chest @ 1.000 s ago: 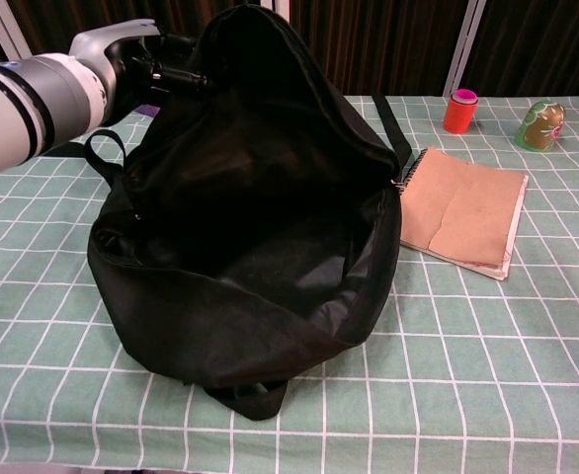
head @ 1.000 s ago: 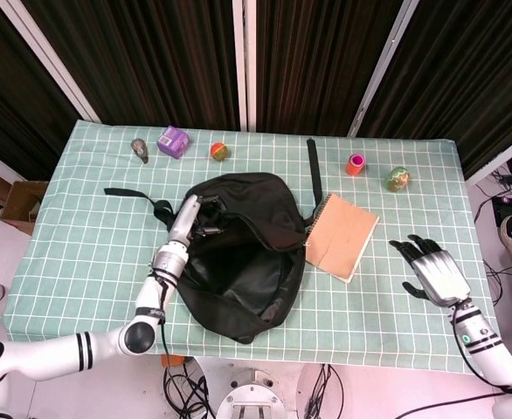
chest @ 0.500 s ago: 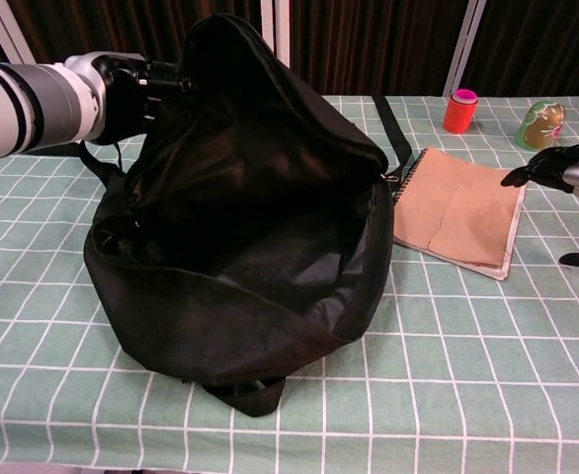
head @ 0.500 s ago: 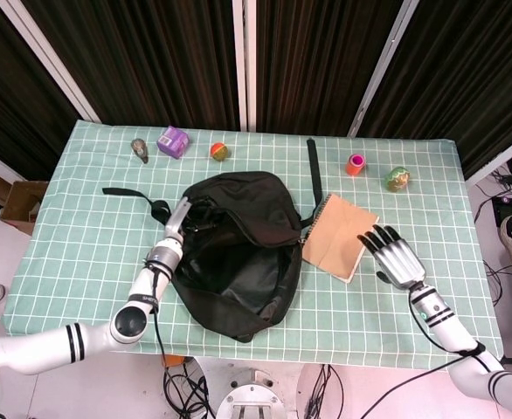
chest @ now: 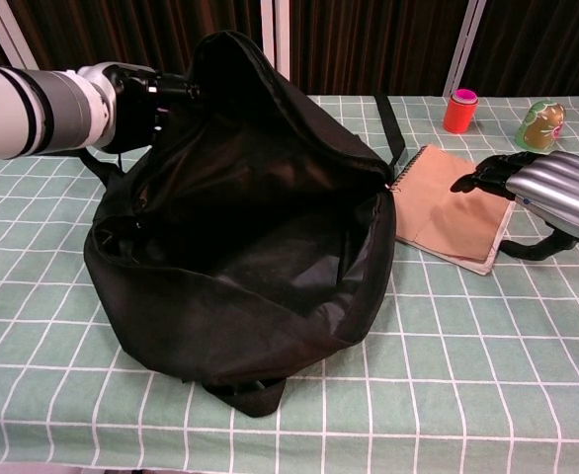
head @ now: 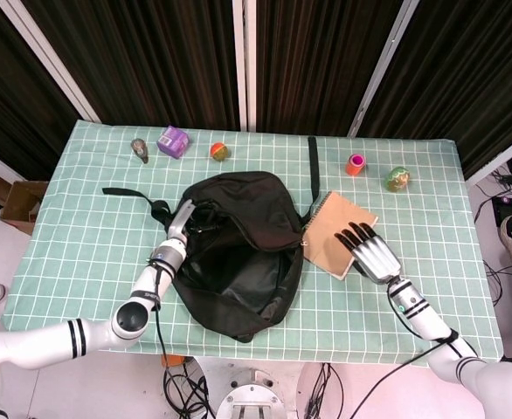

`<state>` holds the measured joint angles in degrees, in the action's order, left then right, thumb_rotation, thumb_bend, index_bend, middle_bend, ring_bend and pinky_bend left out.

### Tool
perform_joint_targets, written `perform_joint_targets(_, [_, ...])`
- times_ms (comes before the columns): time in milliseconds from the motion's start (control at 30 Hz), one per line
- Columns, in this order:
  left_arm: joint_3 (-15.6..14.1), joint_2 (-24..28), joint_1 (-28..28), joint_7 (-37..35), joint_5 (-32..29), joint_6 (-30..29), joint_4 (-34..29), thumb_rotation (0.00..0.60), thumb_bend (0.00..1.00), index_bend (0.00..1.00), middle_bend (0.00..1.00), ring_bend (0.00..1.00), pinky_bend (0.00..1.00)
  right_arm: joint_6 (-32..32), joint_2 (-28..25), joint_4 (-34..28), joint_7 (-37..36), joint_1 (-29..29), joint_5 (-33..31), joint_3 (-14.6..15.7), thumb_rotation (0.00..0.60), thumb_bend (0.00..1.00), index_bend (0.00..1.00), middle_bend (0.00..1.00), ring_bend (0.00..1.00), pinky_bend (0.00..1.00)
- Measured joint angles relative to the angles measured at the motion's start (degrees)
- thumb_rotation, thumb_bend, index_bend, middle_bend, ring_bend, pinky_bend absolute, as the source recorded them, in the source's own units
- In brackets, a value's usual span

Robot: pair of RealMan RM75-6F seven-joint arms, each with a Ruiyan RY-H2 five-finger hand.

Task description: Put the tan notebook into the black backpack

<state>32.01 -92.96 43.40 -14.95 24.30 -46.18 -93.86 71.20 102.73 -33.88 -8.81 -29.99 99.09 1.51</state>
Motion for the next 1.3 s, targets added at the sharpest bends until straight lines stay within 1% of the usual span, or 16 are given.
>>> perform_joint_targets(233, [-0.37, 0.17, 0.53, -0.71, -1.04, 0.5, -0.02, 0.6, 0.4, 0.61, 0.65, 0.55, 0.57, -1.65, 1.24, 1.32, 0.85, -1.66, -0.26, 0.47, 0.6, 0.07, 0.21, 0.25, 0.1, 0.21])
perform_joint_targets(367, [-0.52, 0.33, 0.57, -1.49, -1.44, 1.05, 0.01, 0.6, 0.4, 0.61, 0.65, 0.55, 0.58, -2.43, 2.95, 3.16, 1.51, -2.69, -0.48, 0.51, 0.6, 0.08, 0.21, 0.25, 0.1, 0.21])
perform_joint_targets(533, [-0.74, 0.73, 0.45, -2.17, -1.35, 1.17, -0.27, 0.6, 0.4, 0.61, 0.65, 0.55, 0.58, -2.28, 5.66, 6.09, 0.71, -3.75, -1.04, 0.09, 0.6, 0.19, 0.25, 0.27, 0.11, 0.21])
perform_joint_targets(567, [-0.74, 0.78, 0.43, -2.29, -1.36, 1.19, -0.31, 0.6, 0.4, 0.61, 0.65, 0.55, 0.58, -2.0, 6.34, 6.82, 0.27, -4.01, -1.25, -0.14, 0.6, 0.2, 0.25, 0.27, 0.11, 0.21])
perform_joint_targets(700, [-0.83, 1.12, 0.44, -2.77, -1.32, 1.47, -0.47, 0.6, 0.4, 0.61, 0.65, 0.55, 0.58, -0.62, 8.36, 8.97, -0.94, -4.95, -2.07, -1.1, 0.6, 0.3, 0.26, 0.28, 0.12, 0.22])
perform_joint_targets(867, [-1.0, 1.38, 0.42, -3.37, -1.19, 1.8, -0.62, 0.6, 0.4, 0.61, 0.65, 0.55, 0.58, 0.83, 9.93, 10.46, -2.07, -6.21, -3.33, -2.43, 0.6, 0.36, 0.26, 0.28, 0.12, 0.23])
perform_joint_targets(1067, [-1.28, 1.62, 0.34, -4.05, -1.18, 2.11, -0.43, 0.6, 0.4, 0.61, 0.65, 0.55, 0.58, 1.56, 10.4, 10.6, -2.6, -6.99, -4.76, -3.54, 0.6, 0.44, 0.26, 0.3, 0.13, 0.25])
perform_joint_targets(1167, [-1.3, 1.64, 0.33, -4.53, -1.22, 2.45, -0.2, 0.6, 0.4, 0.61, 0.65, 0.54, 0.58, 0.61, 10.56, 10.62, -1.85, -7.4, -4.99, -3.52, 0.6, 0.46, 0.33, 0.32, 0.14, 0.27])
perform_joint_targets(1233, [-1.34, 1.67, 0.38, -4.77, -1.18, 2.66, -0.03, 0.6, 0.4, 0.61, 0.65, 0.54, 0.58, 0.03, 10.86, 10.69, -1.01, -7.66, -5.13, -3.47, 0.6, 0.47, 0.48, 0.37, 0.16, 0.29])
perform_joint_targets(1300, [-1.33, 1.75, 0.42, -4.95, -1.21, 2.74, 0.03, 0.6, 0.4, 0.61, 0.65, 0.54, 0.58, -0.86, 11.28, 10.74, -0.29, -7.91, -5.2, -3.22, 0.6, 0.48, 0.6, 0.41, 0.18, 0.31])
